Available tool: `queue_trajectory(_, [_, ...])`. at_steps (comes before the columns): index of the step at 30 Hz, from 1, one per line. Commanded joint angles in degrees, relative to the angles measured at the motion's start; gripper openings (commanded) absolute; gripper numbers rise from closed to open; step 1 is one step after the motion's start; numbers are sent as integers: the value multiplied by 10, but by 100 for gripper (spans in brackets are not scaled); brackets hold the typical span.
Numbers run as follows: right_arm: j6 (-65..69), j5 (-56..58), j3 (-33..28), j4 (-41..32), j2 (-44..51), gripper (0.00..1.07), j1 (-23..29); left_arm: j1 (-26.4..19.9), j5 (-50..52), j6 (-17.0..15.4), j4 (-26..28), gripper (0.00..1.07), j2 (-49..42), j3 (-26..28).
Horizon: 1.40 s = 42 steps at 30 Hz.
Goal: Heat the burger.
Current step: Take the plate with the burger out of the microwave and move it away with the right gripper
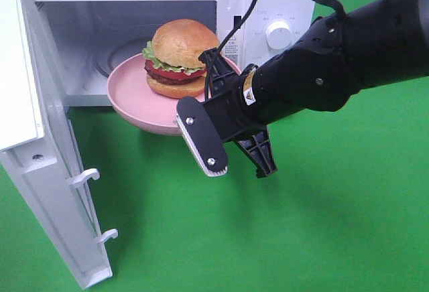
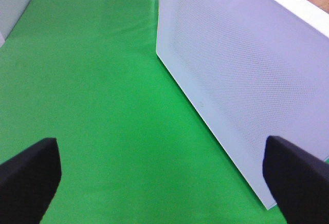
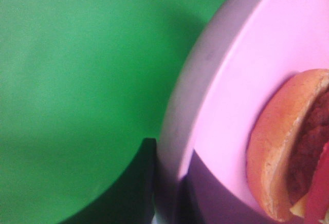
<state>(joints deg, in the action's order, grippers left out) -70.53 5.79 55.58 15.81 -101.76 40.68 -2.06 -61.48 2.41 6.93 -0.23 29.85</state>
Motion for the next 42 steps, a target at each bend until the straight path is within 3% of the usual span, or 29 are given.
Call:
queue_trajectory(1, [1, -41, -27, 7, 40, 0, -4, 0, 5, -1, 2, 100, -3, -2])
queue_trajectory(26, [15, -25, -211, 8, 240, 0, -4, 0, 5, -1, 2, 100, -3, -2])
queue_trajectory(42, [127, 81, -244, 81, 344, 0, -4, 0, 5, -1, 2, 100, -3, -2])
